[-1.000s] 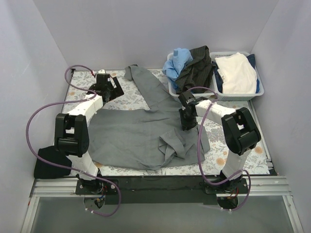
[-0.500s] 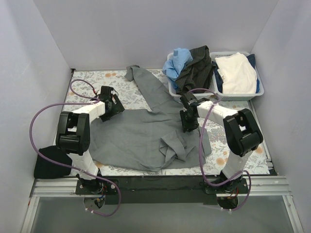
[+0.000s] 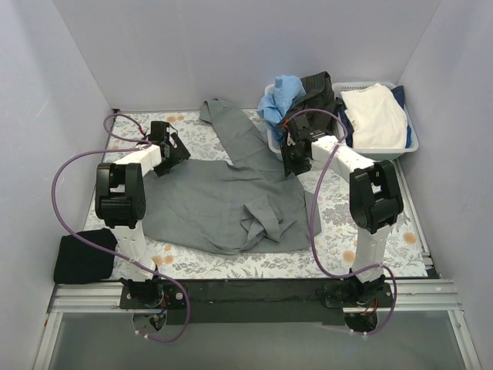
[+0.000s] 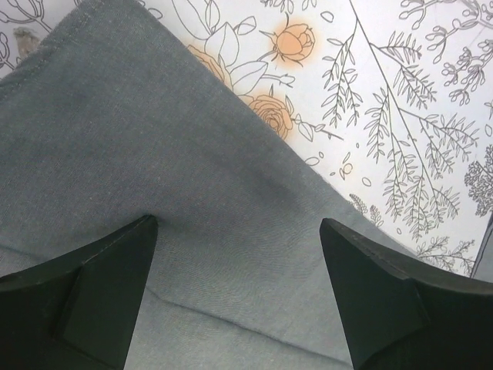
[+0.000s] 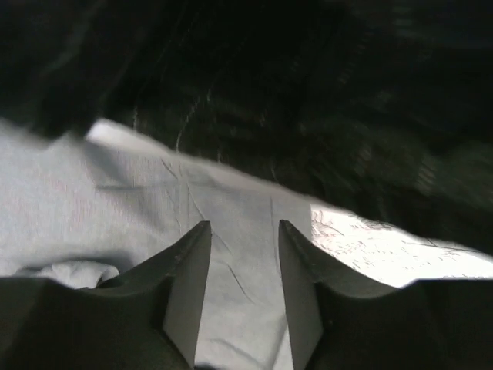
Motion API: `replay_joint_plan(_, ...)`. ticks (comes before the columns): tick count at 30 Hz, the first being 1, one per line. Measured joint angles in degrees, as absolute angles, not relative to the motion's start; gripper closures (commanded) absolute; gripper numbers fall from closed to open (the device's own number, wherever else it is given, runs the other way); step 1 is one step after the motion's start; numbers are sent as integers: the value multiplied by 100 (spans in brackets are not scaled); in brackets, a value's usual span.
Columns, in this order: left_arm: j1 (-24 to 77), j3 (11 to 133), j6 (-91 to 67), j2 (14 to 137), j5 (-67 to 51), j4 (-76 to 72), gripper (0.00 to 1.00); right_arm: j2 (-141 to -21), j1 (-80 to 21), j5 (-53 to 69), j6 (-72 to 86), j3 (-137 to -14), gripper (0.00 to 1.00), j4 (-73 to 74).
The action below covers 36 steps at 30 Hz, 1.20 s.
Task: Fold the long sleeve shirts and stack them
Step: Flatten the shirt out
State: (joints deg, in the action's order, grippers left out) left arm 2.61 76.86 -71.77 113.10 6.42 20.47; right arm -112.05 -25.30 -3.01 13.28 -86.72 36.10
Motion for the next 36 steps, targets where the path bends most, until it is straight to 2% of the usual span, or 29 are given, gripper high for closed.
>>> replay_joint_plan(6,257,7653,-6930,11089,502,2244,8,-10272,-2488,-21,1107,-8256,31,3533)
replay_joint_plan(10,257,7146,-6764,10092,381,2349,5,-9146,-2633,401,989,-7498,22,3459)
replay_joint_plan(14,257,6748,-6689,8936,204,2412,4,-8462,-3116,692,884,-6768,20,3395)
replay_joint_plan(20,257,5964,-6740,7811,-158,2596,5,-8416,-3964,1000,860,-6047,19,3409)
replay_joint_plan(29,257,4740,-7048,7778,-196,3489,10,-8962,-4652,1315,657,-6007,20,3247)
replay_joint_plan(36,257,4742,-7207,7968,222,3811,24,-9258,-4716,1295,578,-6010,23,3247)
